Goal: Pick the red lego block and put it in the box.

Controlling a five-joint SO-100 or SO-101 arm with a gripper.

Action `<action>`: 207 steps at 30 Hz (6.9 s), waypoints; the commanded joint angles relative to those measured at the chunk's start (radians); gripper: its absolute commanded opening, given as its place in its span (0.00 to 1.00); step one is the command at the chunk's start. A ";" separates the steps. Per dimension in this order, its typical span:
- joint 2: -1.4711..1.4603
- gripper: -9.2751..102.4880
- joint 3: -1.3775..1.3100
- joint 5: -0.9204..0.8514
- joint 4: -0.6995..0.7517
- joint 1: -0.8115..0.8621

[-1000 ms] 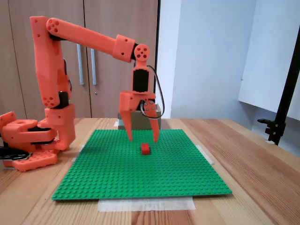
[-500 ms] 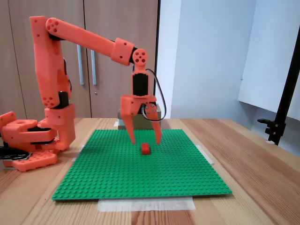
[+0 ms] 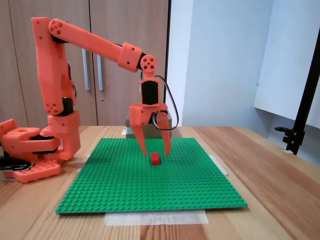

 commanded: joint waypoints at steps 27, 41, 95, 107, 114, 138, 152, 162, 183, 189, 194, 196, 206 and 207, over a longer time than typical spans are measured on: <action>-0.025 0.28 0.046 -0.040 -0.091 -0.028; -0.046 0.22 0.034 -0.061 -0.121 -0.029; -0.006 0.16 -0.187 -0.003 0.055 -0.057; 0.023 0.16 -0.359 0.018 0.181 -0.124; 0.023 0.16 -0.518 0.038 0.262 -0.218; -0.011 0.15 -0.709 0.034 0.307 -0.643; -0.164 0.15 -0.782 0.041 0.316 -0.730; -0.319 0.15 -0.902 0.037 0.319 -0.759; -0.449 0.16 -0.965 0.032 0.319 -0.793; -0.485 0.17 -1.015 0.041 0.319 -0.801; -0.486 0.17 -1.015 0.038 0.319 -0.799; -0.486 0.17 -1.015 0.037 0.319 -0.798; -0.486 0.19 -1.017 0.031 0.321 -0.801; -0.486 0.19 -1.017 0.031 0.321 -0.799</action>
